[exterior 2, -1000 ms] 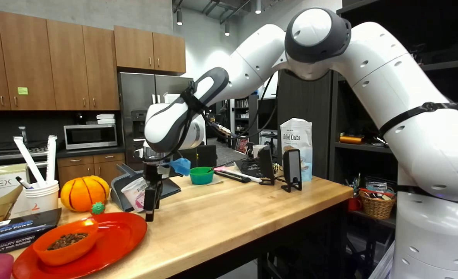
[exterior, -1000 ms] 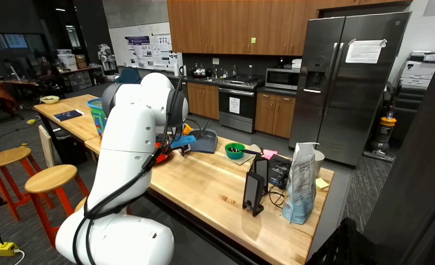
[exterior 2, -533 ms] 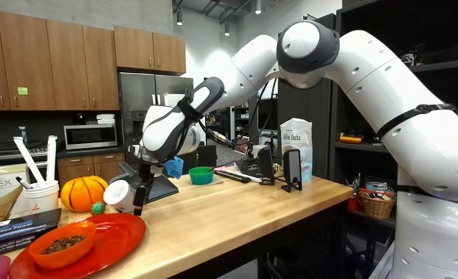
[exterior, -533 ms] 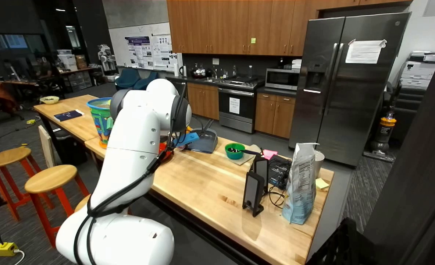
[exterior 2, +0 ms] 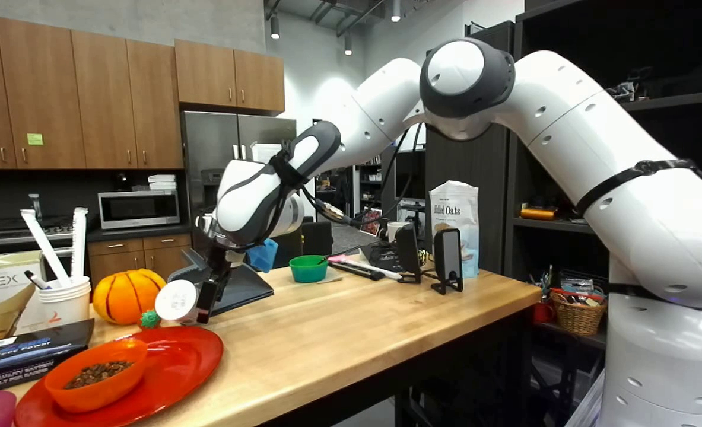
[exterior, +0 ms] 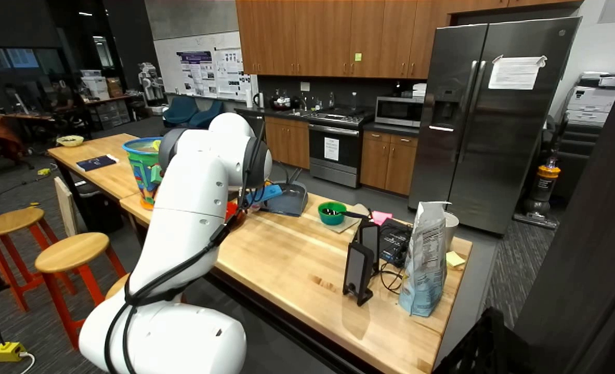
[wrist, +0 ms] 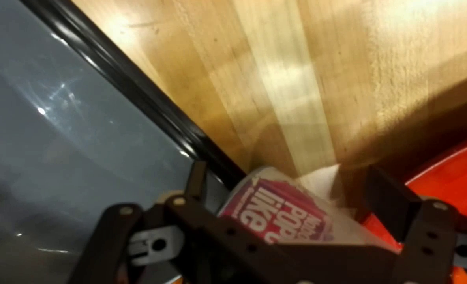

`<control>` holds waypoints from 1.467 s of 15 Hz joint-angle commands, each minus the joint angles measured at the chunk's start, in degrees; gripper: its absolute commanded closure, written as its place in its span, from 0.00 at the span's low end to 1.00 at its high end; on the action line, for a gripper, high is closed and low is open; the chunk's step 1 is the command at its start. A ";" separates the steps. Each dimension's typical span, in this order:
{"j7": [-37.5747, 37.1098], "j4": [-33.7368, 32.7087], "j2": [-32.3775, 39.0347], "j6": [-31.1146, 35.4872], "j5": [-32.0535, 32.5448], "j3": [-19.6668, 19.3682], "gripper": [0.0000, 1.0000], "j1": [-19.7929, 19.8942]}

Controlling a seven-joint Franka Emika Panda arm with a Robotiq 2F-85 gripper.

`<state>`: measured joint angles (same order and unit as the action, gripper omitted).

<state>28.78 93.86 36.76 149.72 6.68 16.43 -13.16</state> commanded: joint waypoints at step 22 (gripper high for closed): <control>-29.35 3.75 -1.82 26.49 7.31 -23.62 0.01 -14.07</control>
<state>4.38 93.74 37.75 173.18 11.62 0.65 -22.28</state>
